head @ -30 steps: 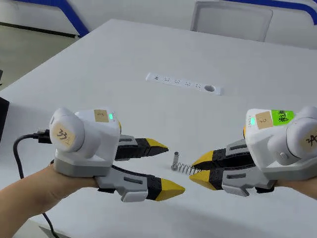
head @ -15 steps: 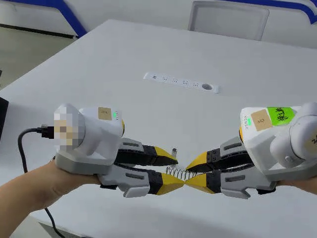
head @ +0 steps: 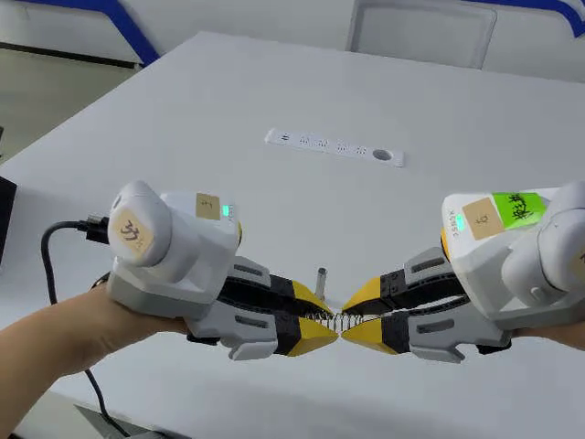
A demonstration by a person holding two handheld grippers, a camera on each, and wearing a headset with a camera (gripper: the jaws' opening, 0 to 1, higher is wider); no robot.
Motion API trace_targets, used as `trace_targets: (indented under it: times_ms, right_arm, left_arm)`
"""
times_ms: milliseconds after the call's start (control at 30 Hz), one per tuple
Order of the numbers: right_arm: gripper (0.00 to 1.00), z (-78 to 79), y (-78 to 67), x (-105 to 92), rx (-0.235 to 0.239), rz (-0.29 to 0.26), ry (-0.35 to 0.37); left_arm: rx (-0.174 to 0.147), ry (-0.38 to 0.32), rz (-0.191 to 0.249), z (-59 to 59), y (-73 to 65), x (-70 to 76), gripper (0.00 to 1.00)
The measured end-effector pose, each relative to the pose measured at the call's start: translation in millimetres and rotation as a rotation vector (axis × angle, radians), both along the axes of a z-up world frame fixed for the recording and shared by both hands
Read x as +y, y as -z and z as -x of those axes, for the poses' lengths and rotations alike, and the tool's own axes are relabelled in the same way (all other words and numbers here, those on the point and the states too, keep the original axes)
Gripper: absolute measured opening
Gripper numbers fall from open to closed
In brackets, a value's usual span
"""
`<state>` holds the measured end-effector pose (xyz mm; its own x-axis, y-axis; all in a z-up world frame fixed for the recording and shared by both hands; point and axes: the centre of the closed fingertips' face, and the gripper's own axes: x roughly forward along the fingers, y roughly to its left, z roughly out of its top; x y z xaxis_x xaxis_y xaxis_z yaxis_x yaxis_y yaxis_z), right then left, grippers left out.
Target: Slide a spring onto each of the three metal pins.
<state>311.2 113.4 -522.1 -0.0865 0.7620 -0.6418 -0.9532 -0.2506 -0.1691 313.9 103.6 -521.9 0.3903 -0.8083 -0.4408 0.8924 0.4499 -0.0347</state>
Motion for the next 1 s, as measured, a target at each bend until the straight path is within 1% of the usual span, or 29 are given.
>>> trace_targets:
  times_ms: [100, 233, 333, 367, 433, 533, 600, 667, 700, 767, 800, 1000]
  right_arm:
    - [0.12, -2.5, -1.8, -1.1, 0.000, -0.013, 0.008]
    - [0.13, -4.6, -7.1, -2.5, 0.014, -0.041, 0.016]
    - [0.14, -6.9, -12.5, -3.1, 0.037, -0.070, 0.033]
    - [0.14, -7.4, -15.0, -3.0, 0.061, -0.087, 0.047]
    - [0.15, -10.8, -17.3, -4.0, 0.079, -0.107, 0.067]
    - [0.16, -13.6, -16.9, -5.9, 0.101, -0.117, 0.086]
    - [0.16, -16.2, -15.0, -6.6, 0.099, -0.118, 0.097]
    - [0.15, -16.8, -13.5, -7.4, 0.119, -0.120, 0.107]
    - [0.15, -16.4, -14.2, -7.2, 0.131, -0.133, 0.112]
    - [0.11, -11.5, -14.5, -7.1, 0.161, -0.140, 0.102]
    - [0.12, -12.6, -14.4, -7.4, 0.153, -0.143, 0.105]
    - [0.11, -8.2, -16.3, -5.6, 0.175, -0.152, 0.092]
  left_arm:
    - [-0.014, 0.003, -0.001, -1.9, -0.8, 0.1, 0.10]
    - [-0.015, 0.005, 0.018, -3.1, -3.8, -0.6, 0.10]
    - [-0.018, 0.008, 0.022, -4.0, -7.1, -0.3, 0.10]
    - [-0.020, 0.009, 0.026, -4.4, -9.2, 0.1, 0.10]
    - [-0.023, 0.010, 0.035, -5.0, -13.4, 0.5, 0.10]
    - [-0.028, 0.008, 0.042, -6.3, -17.4, 0.9, 0.10]
    - [-0.028, 0.004, 0.049, -7.2, -18.4, 0.9, 0.10]
    - [-0.028, 0.000, 0.042, -7.8, -16.9, 1.7, 0.10]
    - [-0.029, -0.002, 0.043, -7.7, -16.8, 1.6, 0.10]
    - [-0.029, -0.004, 0.050, -7.3, -17.2, 1.5, 0.10]
    - [-0.026, -0.003, 0.050, -6.6, -16.5, 1.7, 0.10]
    - [-0.019, 0.008, 0.042, -3.6, -13.8, 2.6, 0.10]
